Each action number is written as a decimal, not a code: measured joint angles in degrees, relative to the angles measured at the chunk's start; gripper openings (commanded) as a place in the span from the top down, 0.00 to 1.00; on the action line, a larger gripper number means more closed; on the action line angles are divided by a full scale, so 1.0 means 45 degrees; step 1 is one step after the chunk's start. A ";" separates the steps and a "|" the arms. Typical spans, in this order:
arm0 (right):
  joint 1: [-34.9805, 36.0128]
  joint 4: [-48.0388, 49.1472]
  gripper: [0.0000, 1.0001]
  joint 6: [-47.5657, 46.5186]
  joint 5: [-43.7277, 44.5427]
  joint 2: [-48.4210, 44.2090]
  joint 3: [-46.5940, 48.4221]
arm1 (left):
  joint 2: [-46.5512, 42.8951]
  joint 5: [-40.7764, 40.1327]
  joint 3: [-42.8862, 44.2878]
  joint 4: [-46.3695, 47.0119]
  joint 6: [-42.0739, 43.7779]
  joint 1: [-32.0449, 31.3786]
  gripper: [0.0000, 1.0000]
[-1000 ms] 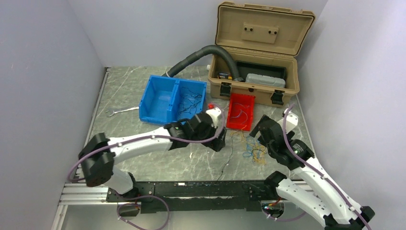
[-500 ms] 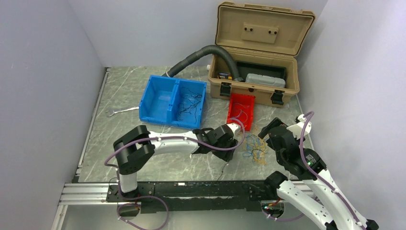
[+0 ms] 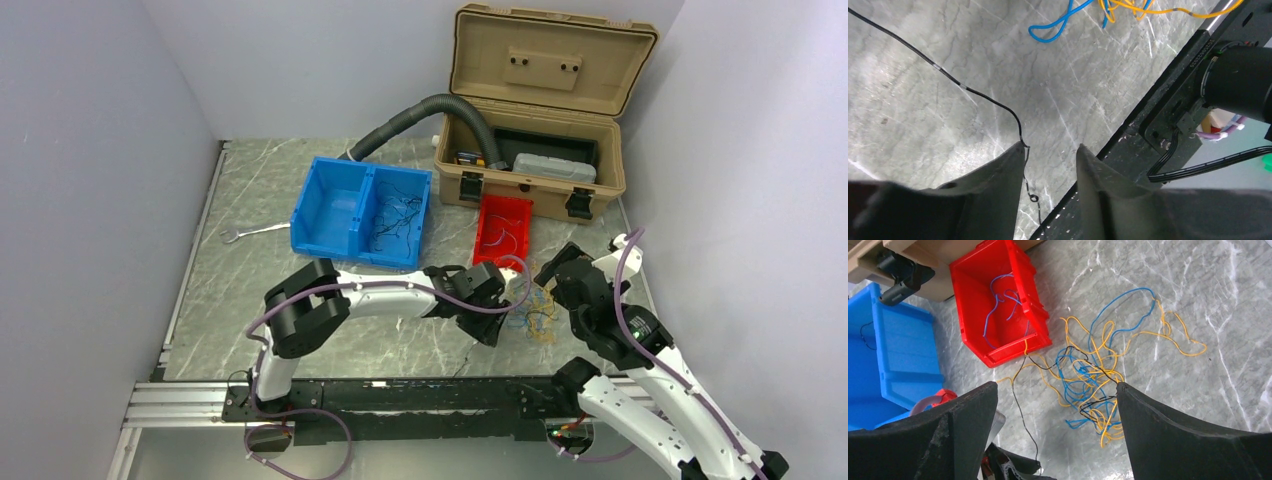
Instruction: Untangle the cables
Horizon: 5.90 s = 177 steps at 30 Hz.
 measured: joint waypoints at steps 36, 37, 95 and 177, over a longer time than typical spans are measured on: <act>0.0000 0.1583 0.12 0.1049 -0.2618 -0.0826 -0.2064 | -0.3818 -0.0860 -0.2472 -0.0078 0.1059 0.0991 0.07; 0.0000 0.1549 0.12 0.1049 -0.2555 -0.0908 -0.1977 | -0.3677 -0.0865 -0.2501 -0.0024 0.1025 0.0986 0.07; -0.2851 0.3308 0.18 0.3264 -0.4255 0.2059 -0.5323 | -0.6382 -0.0549 0.4765 -0.5595 0.3376 0.2705 1.00; 0.0559 1.0448 1.00 -1.1026 -1.3483 0.8592 0.3963 | -1.1652 0.1321 0.4386 -0.6955 0.5037 1.2138 1.00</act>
